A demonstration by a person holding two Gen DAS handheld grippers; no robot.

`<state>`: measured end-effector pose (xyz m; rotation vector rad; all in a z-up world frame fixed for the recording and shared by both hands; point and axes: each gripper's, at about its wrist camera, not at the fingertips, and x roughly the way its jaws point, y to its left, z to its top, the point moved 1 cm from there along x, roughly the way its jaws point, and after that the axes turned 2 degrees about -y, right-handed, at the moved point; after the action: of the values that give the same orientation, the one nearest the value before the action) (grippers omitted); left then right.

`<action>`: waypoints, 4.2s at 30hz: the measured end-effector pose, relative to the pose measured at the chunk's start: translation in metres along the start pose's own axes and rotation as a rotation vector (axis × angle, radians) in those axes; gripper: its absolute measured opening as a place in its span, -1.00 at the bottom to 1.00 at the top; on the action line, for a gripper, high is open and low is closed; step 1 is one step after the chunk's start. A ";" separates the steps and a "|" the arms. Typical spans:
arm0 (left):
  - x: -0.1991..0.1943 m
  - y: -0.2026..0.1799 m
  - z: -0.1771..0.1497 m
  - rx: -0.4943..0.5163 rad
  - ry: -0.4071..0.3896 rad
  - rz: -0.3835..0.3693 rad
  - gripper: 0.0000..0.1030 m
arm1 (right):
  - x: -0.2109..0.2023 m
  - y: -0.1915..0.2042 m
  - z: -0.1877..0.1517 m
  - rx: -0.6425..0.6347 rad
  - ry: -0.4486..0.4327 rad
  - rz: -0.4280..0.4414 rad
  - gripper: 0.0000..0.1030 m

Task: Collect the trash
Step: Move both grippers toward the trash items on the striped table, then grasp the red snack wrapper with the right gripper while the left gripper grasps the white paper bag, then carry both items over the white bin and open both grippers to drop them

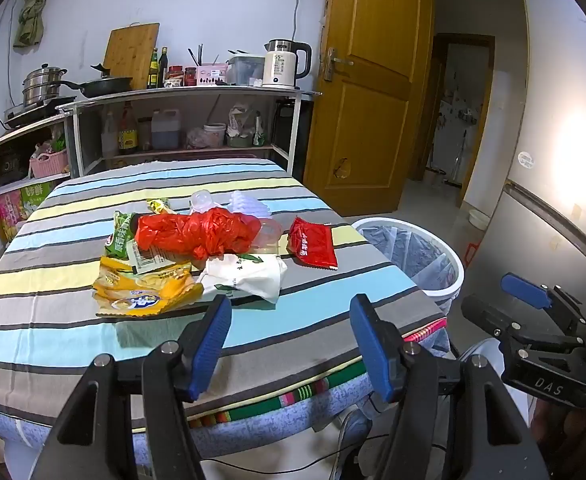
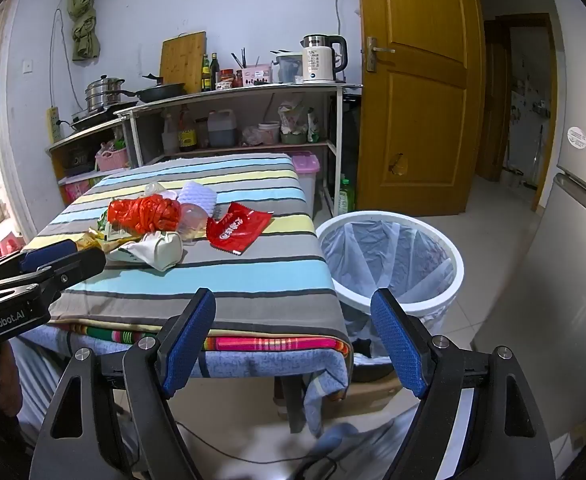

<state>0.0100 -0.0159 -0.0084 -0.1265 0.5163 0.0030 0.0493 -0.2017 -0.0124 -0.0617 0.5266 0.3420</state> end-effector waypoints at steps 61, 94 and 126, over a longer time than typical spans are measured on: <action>0.069 0.049 0.017 -0.049 0.114 -0.061 -0.49 | 0.183 0.040 0.062 0.032 0.238 0.205 0.07; 0.030 0.055 0.034 -0.047 0.004 -0.066 -0.71 | 0.173 0.046 0.071 0.038 0.261 0.259 -0.95; 0.032 0.033 0.049 0.007 -0.003 -0.073 -0.72 | 0.184 0.040 0.055 0.027 0.319 0.299 -0.79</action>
<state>0.0610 0.0221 0.0139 -0.1381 0.5089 -0.0705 0.2112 -0.1004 -0.0563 -0.0101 0.8602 0.6227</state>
